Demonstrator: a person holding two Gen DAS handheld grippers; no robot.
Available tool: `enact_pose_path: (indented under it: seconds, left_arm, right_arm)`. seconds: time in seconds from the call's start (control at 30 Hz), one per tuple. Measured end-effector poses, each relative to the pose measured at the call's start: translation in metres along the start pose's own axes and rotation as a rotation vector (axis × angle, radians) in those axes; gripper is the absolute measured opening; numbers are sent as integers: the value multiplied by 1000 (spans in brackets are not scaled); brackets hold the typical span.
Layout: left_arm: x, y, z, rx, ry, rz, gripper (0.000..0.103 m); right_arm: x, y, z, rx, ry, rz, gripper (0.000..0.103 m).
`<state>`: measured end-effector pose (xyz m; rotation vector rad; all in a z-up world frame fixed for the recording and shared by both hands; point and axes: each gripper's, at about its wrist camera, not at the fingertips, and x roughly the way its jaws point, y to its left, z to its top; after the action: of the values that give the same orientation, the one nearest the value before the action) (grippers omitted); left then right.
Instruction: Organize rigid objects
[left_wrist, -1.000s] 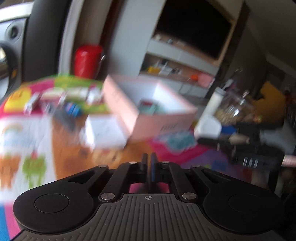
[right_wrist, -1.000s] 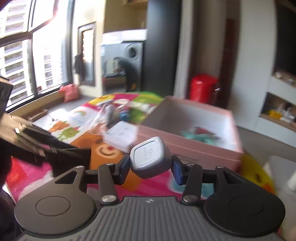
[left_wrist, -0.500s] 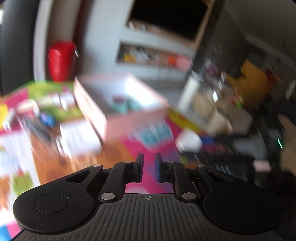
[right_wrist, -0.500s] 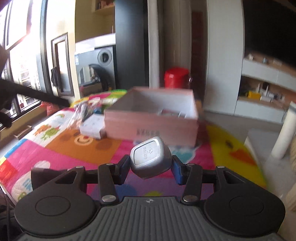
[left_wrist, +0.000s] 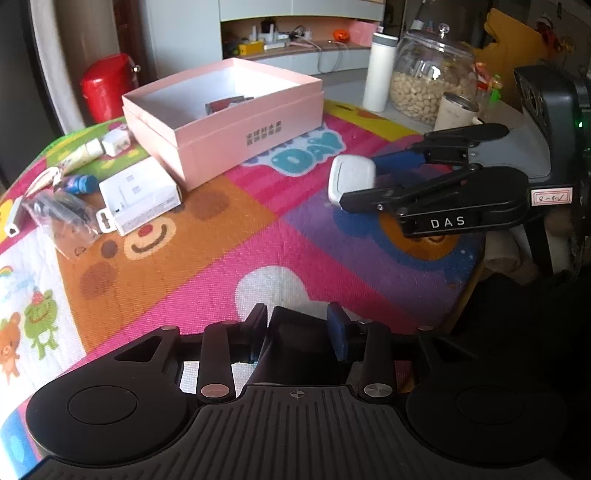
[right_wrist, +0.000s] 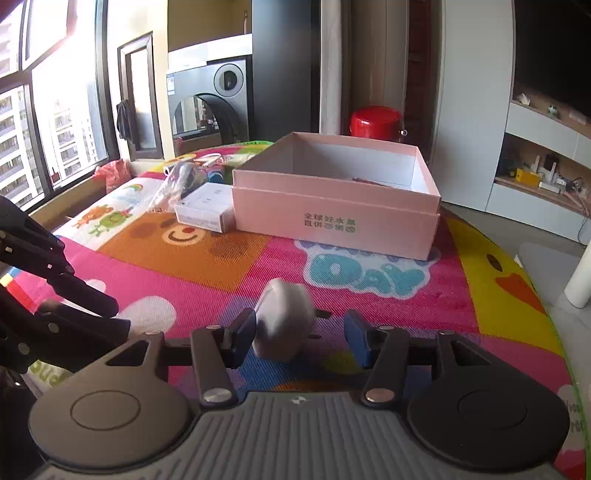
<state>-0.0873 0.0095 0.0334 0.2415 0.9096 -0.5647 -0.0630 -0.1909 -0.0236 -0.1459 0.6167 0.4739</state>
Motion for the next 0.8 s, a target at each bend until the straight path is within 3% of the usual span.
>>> enact_pose_path:
  seconds: [0.17,0.3,0.33,0.37,0.5,0.6,0.67,0.73,0.8]
  left_arm:
    - [-1,10,-5,-58,-6,-62,40]
    - [5,30,-7,-195,-5,-133,42]
    - [5,34,-7,-219,-17,-128,35]
    - [5,39,-7,-239,-29,-109,34]
    - [1,63,-4,-311,-92,63,33]
    - [-13,84,-8,-406,-145,48,33]
    - [-24,89,-11,-425,-185,39,33]
    - [-35,90,-14,-429,-214,45,33]
    - [-43,89,-18,-435,-238,44,33]
  right_arm:
    - [8,-3,-5,21,30,10,54]
    - [8,-2,-6,30,28,19,56]
    - [6,-2,-5,27,24,24,56]
    - [3,-2,-4,20,14,28,56]
    - [-10,5,3,-34,-8,73,57]
    - [-20,14,14,-114,0,163,57]
    - [-24,22,22,-191,33,302,67]
    - [-24,32,26,-264,68,444,68]
    - [-16,49,27,-354,120,518,68]
